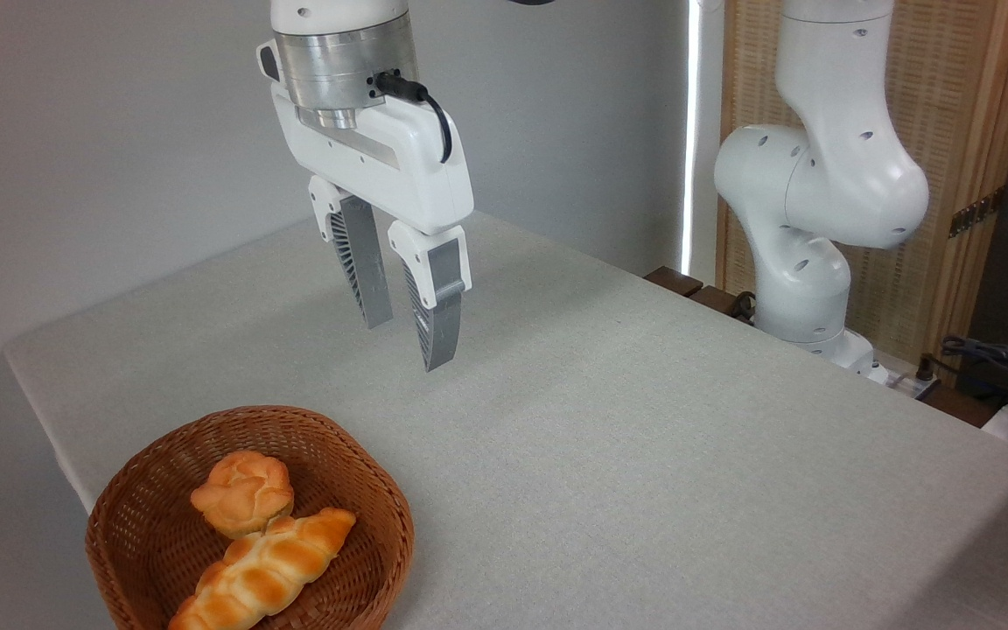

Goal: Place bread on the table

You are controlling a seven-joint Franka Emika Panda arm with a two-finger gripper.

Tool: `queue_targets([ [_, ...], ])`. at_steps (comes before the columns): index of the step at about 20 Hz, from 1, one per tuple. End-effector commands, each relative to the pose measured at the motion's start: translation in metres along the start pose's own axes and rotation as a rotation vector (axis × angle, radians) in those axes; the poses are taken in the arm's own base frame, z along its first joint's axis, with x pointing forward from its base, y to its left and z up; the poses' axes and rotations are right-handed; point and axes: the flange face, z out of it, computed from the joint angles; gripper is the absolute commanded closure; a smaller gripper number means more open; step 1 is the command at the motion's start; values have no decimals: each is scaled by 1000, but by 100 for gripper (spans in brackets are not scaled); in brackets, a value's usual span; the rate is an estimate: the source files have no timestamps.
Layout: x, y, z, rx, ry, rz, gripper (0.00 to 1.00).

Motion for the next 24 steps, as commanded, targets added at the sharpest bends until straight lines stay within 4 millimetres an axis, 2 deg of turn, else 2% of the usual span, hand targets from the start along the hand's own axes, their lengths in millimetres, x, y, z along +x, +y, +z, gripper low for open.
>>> queue_targets([
  [1,-2,-2,-4,7,19,-7,0],
  [10,1,-4,-1,12,36,-9,0],
  [15,10,-9,2,40,68,-5,0],
  [24,63,-26,45,132,175,33,0],
])
